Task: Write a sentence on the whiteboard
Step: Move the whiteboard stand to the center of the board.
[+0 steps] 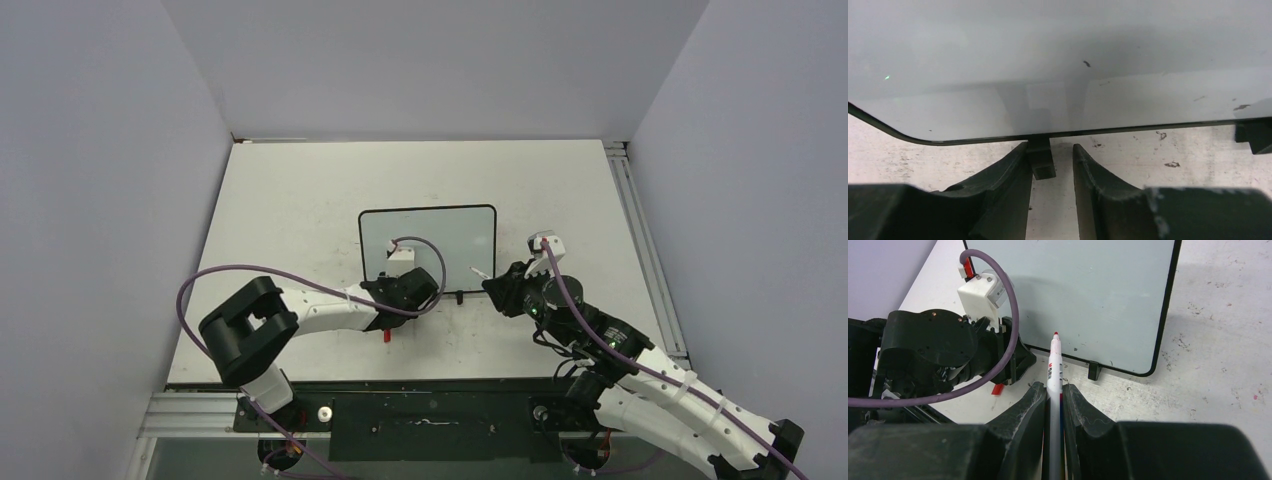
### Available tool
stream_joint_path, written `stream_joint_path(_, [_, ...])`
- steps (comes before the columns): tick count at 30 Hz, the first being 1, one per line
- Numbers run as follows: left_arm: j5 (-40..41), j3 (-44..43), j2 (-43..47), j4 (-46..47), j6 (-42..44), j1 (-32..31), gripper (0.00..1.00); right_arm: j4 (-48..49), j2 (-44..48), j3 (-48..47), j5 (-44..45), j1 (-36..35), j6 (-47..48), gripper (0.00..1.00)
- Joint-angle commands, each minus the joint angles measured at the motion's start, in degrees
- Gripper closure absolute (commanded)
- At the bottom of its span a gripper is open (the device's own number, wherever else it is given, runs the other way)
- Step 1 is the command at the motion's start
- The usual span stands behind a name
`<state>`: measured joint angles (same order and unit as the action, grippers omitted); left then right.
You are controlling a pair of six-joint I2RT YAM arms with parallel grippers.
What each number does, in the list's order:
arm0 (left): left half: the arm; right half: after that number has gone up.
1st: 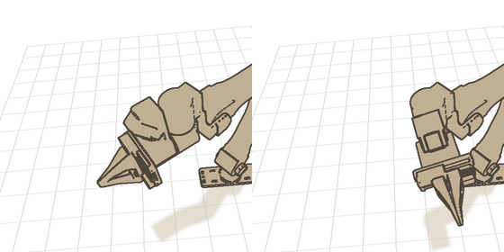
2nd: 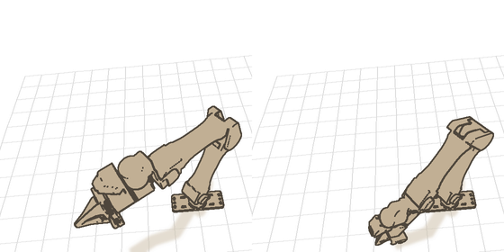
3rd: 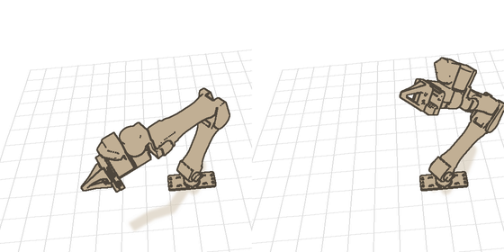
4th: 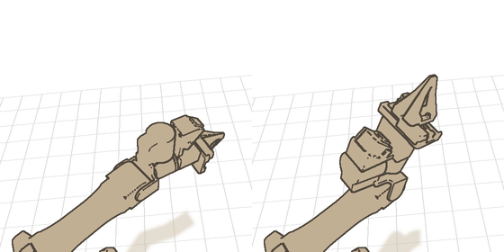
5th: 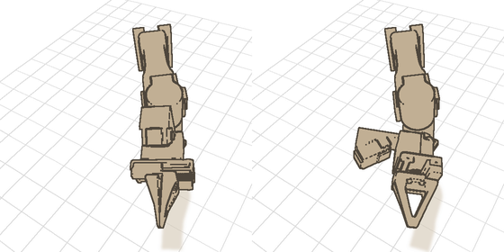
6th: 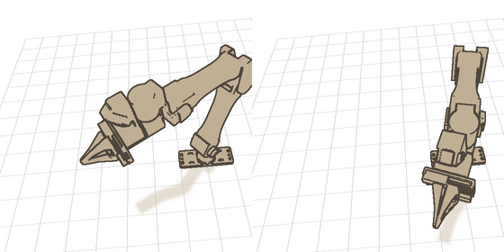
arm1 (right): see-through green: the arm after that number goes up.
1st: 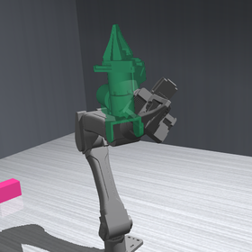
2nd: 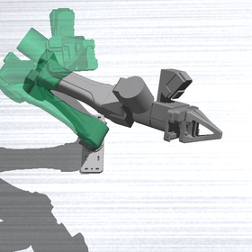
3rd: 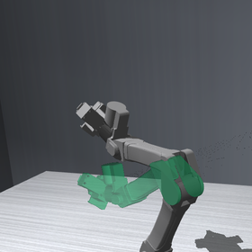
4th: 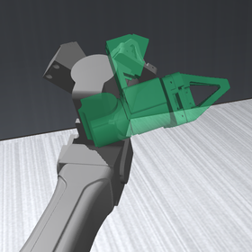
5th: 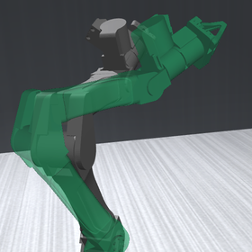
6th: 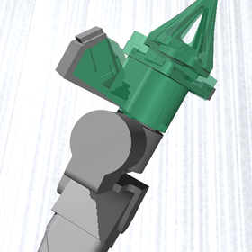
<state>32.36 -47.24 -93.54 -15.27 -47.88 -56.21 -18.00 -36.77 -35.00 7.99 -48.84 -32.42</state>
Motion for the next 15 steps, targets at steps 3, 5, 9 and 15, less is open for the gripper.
stream_joint_path(3, [-2.0,-1.6,2.2,0.0,-1.3,-1.6,0.60,0.6,0.2,-0.4,1.6,-0.5,-0.5,0.95])
stream_joint_path(5, [-1.9,-1.2,3.3,-0.5,-1.3,-1.8,0.55,0.7,0.2,-0.5,1.6,-0.6,-0.6,0.95])
stream_joint_path(9, [-2.2,-0.9,7.0,-1.8,-0.2,-2.4,0.48,0.6,0.3,-0.7,1.5,-0.6,-0.7,0.95])
stream_joint_path(15, [-4.7,-1.7,13.1,-7.3,2.3,-2.5,0.43,0.7,0.0,-1.8,2.0,-0.6,-0.5,0.95])
